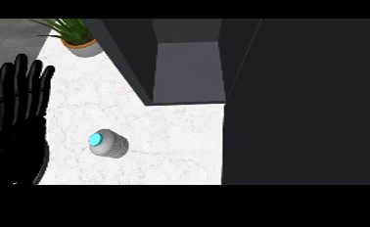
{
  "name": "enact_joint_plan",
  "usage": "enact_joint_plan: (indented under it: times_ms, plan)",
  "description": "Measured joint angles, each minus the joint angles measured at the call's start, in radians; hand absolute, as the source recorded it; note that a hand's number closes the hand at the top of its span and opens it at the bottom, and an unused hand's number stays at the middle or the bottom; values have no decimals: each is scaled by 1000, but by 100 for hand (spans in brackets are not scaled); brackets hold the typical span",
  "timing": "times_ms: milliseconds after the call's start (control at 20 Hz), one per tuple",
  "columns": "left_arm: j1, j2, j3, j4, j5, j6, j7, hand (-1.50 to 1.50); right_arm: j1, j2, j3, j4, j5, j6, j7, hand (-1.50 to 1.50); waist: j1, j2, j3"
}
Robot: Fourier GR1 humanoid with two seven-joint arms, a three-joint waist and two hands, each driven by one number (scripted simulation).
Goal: Pick up the bottled water, place it into the cabinet and close the cabinet
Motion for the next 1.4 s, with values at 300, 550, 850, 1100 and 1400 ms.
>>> enact_joint_plan:
  times_ms: [300,550,850,1100,1400]
  plan:
    - [-45,100,-9,50,210,-240,-17,-150,60,19,-5,-57,-25,-6,21,-150,2,-1,-12]
    - [-1,171,-13,111,451,-417,68,-150,162,23,112,-136,-117,89,86,-150,6,-3,-15]
    - [40,310,102,115,716,-546,175,-150,351,13,206,-321,-136,130,138,-150,16,-6,-14]
    - [46,373,176,170,746,-619,197,-150,458,19,285,-364,-107,143,120,-150,18,-5,-14]
    - [48,360,189,274,657,-678,177,-150,566,21,378,-390,-52,138,66,-150,13,-4,-14]
